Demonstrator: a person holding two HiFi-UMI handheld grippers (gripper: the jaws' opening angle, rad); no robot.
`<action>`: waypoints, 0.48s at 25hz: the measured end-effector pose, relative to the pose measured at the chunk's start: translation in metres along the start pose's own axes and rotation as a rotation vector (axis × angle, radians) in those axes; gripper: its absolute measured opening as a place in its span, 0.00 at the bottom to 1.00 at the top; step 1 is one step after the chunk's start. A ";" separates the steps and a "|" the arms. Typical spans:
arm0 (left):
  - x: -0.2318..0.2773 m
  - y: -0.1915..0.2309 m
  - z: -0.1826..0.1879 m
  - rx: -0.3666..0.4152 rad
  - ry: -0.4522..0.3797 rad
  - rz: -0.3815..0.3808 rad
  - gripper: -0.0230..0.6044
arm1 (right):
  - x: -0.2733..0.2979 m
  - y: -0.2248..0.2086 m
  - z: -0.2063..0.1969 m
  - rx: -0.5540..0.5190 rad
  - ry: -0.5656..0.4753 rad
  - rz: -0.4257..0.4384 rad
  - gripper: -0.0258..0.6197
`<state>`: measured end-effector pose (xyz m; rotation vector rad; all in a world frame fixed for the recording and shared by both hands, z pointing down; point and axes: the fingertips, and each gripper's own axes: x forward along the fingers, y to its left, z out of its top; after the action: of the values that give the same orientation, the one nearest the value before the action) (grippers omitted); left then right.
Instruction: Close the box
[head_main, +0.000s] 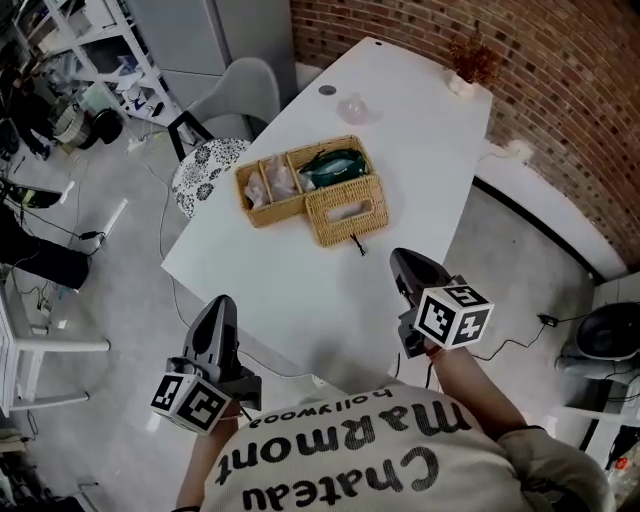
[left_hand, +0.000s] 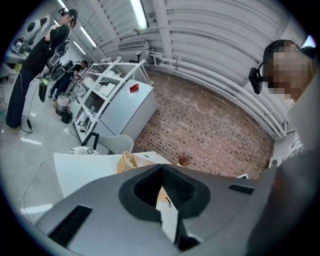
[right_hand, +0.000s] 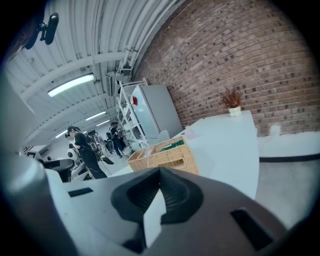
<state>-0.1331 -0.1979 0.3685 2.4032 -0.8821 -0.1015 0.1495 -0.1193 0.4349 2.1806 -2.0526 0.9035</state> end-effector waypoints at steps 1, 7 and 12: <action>0.001 0.003 -0.004 -0.009 0.007 0.002 0.04 | 0.005 -0.001 -0.005 0.005 0.016 -0.002 0.04; 0.002 0.020 -0.021 -0.051 0.020 0.052 0.04 | 0.035 -0.007 -0.036 -0.014 0.130 0.005 0.04; 0.002 0.025 -0.027 -0.065 0.003 0.111 0.04 | 0.058 -0.020 -0.055 -0.039 0.226 0.025 0.04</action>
<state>-0.1390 -0.2022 0.4047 2.2889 -0.9936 -0.0829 0.1443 -0.1482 0.5122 1.9370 -1.9781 1.0489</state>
